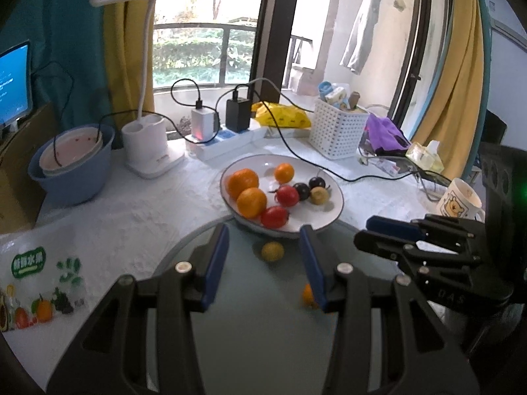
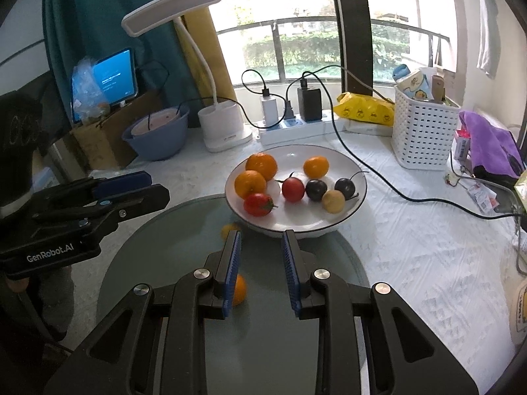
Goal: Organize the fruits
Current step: 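Withdraw both open tools from the bowl back over the mat, then grasp an orange with the right tool while the left tool grasps a small yellow fruit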
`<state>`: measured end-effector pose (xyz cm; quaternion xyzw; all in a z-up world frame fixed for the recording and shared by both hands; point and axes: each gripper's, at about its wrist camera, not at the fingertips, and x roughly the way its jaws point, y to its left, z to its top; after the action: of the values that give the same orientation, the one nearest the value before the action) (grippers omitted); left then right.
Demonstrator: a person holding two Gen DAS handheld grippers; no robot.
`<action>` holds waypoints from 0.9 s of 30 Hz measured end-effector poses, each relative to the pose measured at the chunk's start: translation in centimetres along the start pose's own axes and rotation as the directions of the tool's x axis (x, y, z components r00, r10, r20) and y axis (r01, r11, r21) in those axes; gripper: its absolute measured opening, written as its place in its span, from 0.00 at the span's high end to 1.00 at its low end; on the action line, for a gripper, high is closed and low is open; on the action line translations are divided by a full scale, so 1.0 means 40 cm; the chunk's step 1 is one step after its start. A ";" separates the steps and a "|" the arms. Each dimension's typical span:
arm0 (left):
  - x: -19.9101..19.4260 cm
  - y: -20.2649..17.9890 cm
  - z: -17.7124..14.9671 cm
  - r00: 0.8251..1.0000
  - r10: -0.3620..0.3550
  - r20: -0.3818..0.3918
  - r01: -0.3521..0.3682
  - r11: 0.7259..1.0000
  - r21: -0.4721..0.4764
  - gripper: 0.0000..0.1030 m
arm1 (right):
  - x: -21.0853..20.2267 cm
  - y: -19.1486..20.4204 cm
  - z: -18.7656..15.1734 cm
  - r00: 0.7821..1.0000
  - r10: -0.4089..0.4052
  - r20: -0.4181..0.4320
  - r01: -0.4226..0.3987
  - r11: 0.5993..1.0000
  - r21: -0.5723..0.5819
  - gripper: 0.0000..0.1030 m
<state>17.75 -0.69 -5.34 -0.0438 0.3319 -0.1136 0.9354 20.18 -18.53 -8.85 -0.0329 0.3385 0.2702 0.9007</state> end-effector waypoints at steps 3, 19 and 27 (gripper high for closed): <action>-0.010 0.009 -0.016 1.000 0.002 -0.001 -0.002 1.000 -0.009 0.56 | 0.001 0.018 -0.010 1.000 0.003 -0.007 -0.003 1.000 -0.008 0.73; -0.031 0.076 -0.105 0.999 0.018 -0.027 -0.019 0.998 -0.061 0.56 | 0.060 0.087 -0.055 0.996 -0.014 -0.091 0.013 1.000 -0.013 0.64; -0.024 0.105 -0.139 0.998 0.027 -0.051 -0.031 0.995 -0.091 0.56 | 0.102 0.083 -0.078 0.990 -0.043 -0.138 0.045 0.999 0.014 0.59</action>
<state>14.29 3.60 -9.73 -0.0789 0.3607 -0.0857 0.9254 19.20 -14.56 -13.42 -0.0511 0.4013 0.2446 0.8812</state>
